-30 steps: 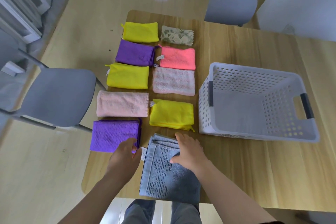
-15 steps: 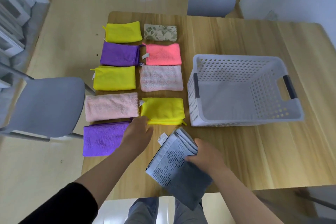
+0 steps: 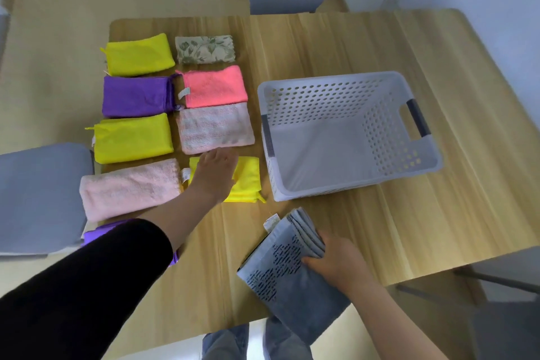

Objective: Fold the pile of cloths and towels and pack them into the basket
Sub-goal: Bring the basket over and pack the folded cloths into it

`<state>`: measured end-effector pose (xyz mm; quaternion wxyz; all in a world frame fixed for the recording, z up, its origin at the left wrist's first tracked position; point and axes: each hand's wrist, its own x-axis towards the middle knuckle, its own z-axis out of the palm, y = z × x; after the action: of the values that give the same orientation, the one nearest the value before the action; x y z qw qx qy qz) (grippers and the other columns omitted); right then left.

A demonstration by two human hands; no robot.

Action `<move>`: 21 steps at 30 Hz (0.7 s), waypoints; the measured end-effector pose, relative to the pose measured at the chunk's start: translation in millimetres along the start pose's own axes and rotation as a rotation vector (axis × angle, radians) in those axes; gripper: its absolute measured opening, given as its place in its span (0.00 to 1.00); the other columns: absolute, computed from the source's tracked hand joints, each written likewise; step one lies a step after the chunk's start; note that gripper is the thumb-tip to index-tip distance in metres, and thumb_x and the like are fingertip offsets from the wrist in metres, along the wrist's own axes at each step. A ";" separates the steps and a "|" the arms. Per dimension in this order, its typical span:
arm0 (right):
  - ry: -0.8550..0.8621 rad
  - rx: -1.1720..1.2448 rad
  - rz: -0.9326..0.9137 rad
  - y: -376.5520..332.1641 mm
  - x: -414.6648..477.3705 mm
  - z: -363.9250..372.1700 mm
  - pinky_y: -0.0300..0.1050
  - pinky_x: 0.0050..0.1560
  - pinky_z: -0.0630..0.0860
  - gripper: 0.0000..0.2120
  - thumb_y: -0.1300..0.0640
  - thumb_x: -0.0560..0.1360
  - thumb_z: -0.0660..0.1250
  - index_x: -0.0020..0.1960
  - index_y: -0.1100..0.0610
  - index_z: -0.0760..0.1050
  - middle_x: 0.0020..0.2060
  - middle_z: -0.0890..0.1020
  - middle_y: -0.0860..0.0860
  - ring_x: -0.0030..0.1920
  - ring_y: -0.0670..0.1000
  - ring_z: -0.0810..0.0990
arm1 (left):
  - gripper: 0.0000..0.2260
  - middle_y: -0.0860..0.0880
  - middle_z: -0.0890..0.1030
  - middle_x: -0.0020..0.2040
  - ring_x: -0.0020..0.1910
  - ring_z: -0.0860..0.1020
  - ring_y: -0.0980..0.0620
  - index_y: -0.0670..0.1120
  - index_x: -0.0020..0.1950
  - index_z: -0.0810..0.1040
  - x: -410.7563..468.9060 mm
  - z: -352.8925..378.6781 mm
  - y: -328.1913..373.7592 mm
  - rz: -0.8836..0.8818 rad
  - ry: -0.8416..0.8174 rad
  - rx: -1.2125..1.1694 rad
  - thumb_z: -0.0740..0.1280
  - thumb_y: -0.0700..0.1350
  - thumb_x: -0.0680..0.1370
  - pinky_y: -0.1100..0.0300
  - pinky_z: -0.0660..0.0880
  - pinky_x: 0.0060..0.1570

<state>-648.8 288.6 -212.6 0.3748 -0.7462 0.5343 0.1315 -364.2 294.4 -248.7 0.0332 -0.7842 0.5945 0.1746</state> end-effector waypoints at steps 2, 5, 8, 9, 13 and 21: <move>0.007 -0.024 -0.012 2.2 1.8 -4.7 0.42 0.44 0.77 0.12 0.48 0.71 0.69 0.51 0.51 0.74 0.41 0.81 0.45 0.42 0.47 0.80 | 0.30 0.43 0.64 0.72 0.72 0.61 0.42 0.44 0.73 0.58 3.7 3.4 2.8 -0.015 -0.131 0.020 0.68 0.48 0.76 0.49 0.59 0.70; 0.014 -0.019 -0.034 4.4 3.1 -8.1 0.43 0.45 0.77 0.12 0.48 0.71 0.69 0.52 0.50 0.74 0.42 0.81 0.45 0.43 0.47 0.80 | 0.34 0.44 0.65 0.68 0.69 0.64 0.42 0.46 0.71 0.59 -1.6 4.0 10.9 -0.079 -0.227 0.136 0.71 0.54 0.72 0.49 0.65 0.65; 0.011 -0.012 -0.050 3.5 0.8 -9.9 0.42 0.43 0.77 0.12 0.47 0.71 0.69 0.51 0.50 0.73 0.41 0.80 0.45 0.42 0.46 0.79 | 0.37 0.45 0.66 0.66 0.68 0.63 0.42 0.45 0.66 0.67 -15.3 2.8 15.9 -0.148 -0.341 0.189 0.73 0.64 0.65 0.49 0.65 0.64; 0.012 -0.012 -0.056 3.7 -0.8 -11.1 0.40 0.41 0.76 0.12 0.47 0.71 0.69 0.51 0.50 0.73 0.40 0.80 0.45 0.41 0.46 0.79 | 0.38 0.45 0.66 0.65 0.68 0.63 0.42 0.45 0.65 0.69 -20.4 4.2 16.6 -0.165 -0.367 0.165 0.73 0.66 0.63 0.49 0.65 0.64; 0.028 -0.027 -0.071 4.7 -10.4 -21.9 0.37 0.38 0.73 0.13 0.46 0.70 0.70 0.51 0.50 0.73 0.40 0.80 0.45 0.41 0.45 0.78 | 0.34 0.48 0.73 0.60 0.61 0.72 0.47 0.46 0.62 0.71 -42.5 10.6 17.1 -0.225 -0.368 -0.097 0.73 0.64 0.64 0.56 0.71 0.54; 0.129 -0.079 -0.180 -9.3 -41.8 -67.8 0.40 0.34 0.73 0.10 0.47 0.69 0.70 0.41 0.49 0.70 0.34 0.78 0.46 0.35 0.44 0.76 | 0.20 0.46 0.77 0.42 0.42 0.74 0.48 0.43 0.45 0.75 -100.6 -21.8 24.9 -0.360 -0.158 -0.655 0.78 0.53 0.64 0.58 0.67 0.35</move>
<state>-670.7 271.7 -137.3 0.3202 -0.8124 0.4823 0.0702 -405.9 374.1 -192.9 -0.1435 -0.8292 0.3556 0.4067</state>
